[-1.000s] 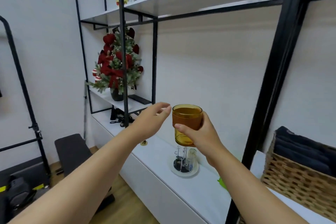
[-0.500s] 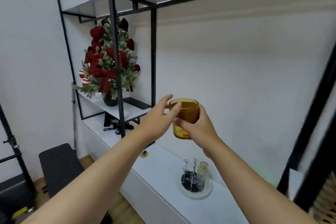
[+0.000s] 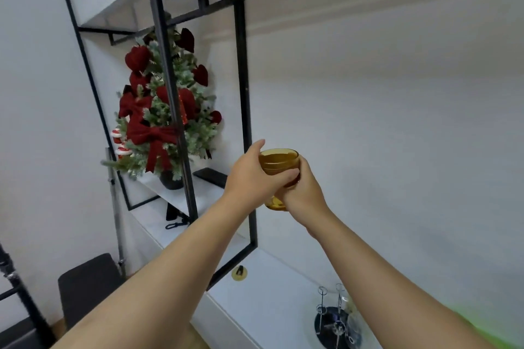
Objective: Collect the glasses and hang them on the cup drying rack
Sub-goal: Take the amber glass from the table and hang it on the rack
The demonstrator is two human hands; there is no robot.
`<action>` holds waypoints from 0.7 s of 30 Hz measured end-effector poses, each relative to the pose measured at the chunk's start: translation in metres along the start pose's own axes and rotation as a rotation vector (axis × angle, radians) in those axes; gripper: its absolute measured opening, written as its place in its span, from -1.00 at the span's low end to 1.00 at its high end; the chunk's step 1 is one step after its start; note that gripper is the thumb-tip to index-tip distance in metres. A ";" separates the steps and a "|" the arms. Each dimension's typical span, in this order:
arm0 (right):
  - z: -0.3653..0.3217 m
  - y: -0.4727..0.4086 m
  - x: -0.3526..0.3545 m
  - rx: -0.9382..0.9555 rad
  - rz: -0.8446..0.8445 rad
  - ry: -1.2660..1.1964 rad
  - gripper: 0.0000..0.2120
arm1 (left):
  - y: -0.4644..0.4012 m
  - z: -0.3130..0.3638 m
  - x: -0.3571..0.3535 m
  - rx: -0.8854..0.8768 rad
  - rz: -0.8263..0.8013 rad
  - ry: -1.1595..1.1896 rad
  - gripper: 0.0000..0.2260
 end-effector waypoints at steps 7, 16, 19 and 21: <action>0.048 -0.021 0.021 -0.172 0.147 -0.216 -0.08 | -0.054 -0.031 -0.041 0.055 -0.193 0.398 -0.03; 0.107 -0.010 0.029 -0.242 0.526 -0.933 -0.36 | -0.077 -0.044 -0.117 0.136 -0.565 0.871 -0.23; 0.124 0.000 0.035 -0.229 0.641 -0.916 -0.29 | -0.067 -0.048 -0.148 0.144 -0.616 0.949 -0.29; 0.136 0.008 0.042 -0.238 0.703 -0.842 -0.30 | -0.060 -0.052 -0.171 0.149 -0.628 0.976 -0.32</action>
Point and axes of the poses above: each hand's wrist, its own y-axis away from the middle knuckle, its own x-axis out of the back of the hand, z = x × y, the point moved 2 cm from there along -y, towards the middle knuckle, and after that the axes turned 12 degrees about -y, right-handed, at the moved point
